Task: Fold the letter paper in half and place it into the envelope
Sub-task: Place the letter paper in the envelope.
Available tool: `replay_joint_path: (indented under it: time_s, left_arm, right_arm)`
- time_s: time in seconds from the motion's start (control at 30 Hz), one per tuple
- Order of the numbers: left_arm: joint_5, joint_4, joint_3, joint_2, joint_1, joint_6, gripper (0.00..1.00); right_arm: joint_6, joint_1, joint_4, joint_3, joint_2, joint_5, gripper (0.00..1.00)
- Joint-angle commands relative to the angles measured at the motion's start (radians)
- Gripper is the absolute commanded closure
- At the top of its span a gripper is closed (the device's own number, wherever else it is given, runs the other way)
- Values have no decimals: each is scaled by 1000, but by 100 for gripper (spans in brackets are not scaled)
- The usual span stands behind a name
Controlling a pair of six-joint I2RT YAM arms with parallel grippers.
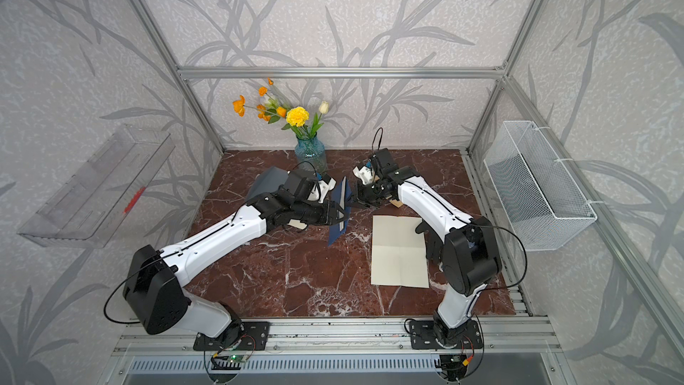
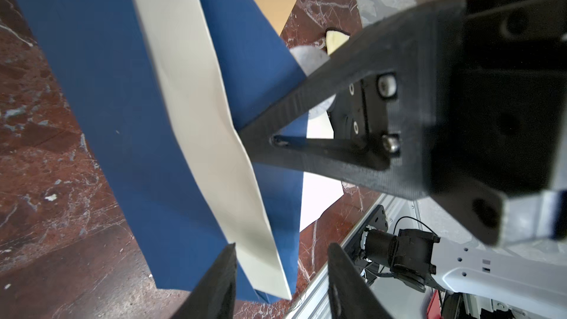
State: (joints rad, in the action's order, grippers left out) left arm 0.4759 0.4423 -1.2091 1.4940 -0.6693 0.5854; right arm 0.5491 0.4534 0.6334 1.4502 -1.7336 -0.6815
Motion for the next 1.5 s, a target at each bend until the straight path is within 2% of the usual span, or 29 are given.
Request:
replay_joint_path:
  time_s: [0.0, 0.07, 0.23, 0.4, 0.77, 1.07, 1.1, 1.13, 1.2, 1.23, 1.27, 1.3, 1.47]
  left_arm:
    - [-6, 42, -30, 12, -13, -48, 60]
    - [-9, 44, -28, 17, -15, -51, 62]
    - [-22, 47, -39, 40, -16, -63, 76]
    - [-16, 45, -55, 80, -14, -71, 99]
    - [1, -2, -35, 150, -15, -69, 100]
    - [9, -2, -85, 188, -16, -59, 100]
    - [8, 1, -91, 181, -16, -59, 95]
    - [4, 8, -95, 170, -16, -59, 85]
    - [-13, 27, -103, 145, -13, -60, 49]
    - [-30, 43, -106, 127, -11, -62, 23]
    - [-55, 62, -107, 107, -9, -61, 8]
    - [-72, 75, -104, 91, -6, -64, 1]
    - [-126, 41, -10, -11, 50, -4, 1]
  right_arm:
    - [-3, 2, -7, -14, -6, -4, 100]
    - [-3, 2, -9, -13, -5, -7, 100]
    - [-12, 1, 1, -8, 3, -8, 100]
    - [-18, 2, 12, -10, 19, -10, 100]
    - [-17, 2, 8, -17, 21, -26, 100]
    - [-24, 2, 18, -10, 20, -26, 100]
    - [-26, 2, 20, -10, 22, -24, 100]
    - [-29, 1, 25, -8, 20, -20, 100]
    - [-35, -1, 35, -5, 18, -15, 100]
    - [-37, -3, 38, -4, 16, -12, 100]
    - [-38, -6, 37, -4, 16, -12, 100]
    - [-40, -9, 37, -4, 17, -12, 100]
    - [-46, -21, 38, -4, 19, -29, 100]
